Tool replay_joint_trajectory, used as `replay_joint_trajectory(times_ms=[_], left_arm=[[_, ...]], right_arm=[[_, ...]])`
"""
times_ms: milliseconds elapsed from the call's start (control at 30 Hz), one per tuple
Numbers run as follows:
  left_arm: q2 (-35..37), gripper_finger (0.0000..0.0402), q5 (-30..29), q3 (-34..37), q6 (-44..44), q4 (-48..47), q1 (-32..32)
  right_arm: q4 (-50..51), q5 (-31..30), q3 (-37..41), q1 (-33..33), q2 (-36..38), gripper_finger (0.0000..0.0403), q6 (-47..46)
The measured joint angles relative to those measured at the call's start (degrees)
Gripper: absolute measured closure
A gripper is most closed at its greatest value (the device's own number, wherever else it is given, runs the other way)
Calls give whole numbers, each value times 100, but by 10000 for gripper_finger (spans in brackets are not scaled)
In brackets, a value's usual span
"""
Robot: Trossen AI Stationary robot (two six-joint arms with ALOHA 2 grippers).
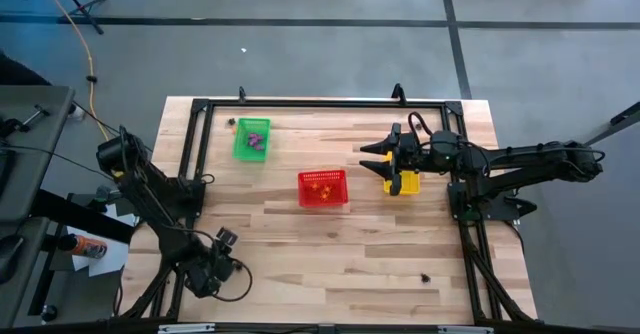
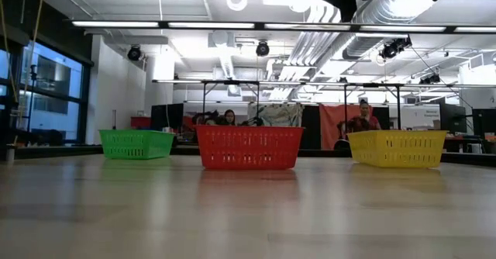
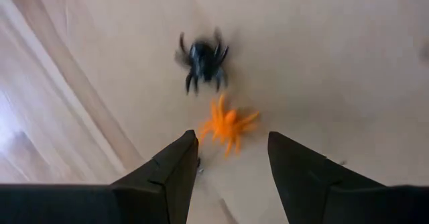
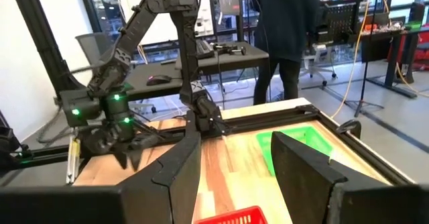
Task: Sort Halloween decoration
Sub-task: Put the orange spider toy into the red bin
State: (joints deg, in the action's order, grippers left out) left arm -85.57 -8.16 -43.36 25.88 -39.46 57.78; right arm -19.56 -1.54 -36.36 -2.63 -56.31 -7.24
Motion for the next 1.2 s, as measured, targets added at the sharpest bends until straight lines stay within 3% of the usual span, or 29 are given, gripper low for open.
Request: replay_joint_trajectory(times_ms=[233,633,767,967,1200], left_arm=[[1,229,423,254,-279,233,-245],[23,236,659,492,-459,690,-641],[52,279,675,503,-456,693,-716],[328,384,684,528,-217,641,-971],[1021,396,703,526,98,567,-1304]], right_arm=[[52,-2,0,0,0,226,-29],[63,-2,0,0,0,226,-27],[126,-2,0,0,0,226,-27],[228,-2,0,0,0,226,-25],[232,-2,0,-1,0,226,-25]])
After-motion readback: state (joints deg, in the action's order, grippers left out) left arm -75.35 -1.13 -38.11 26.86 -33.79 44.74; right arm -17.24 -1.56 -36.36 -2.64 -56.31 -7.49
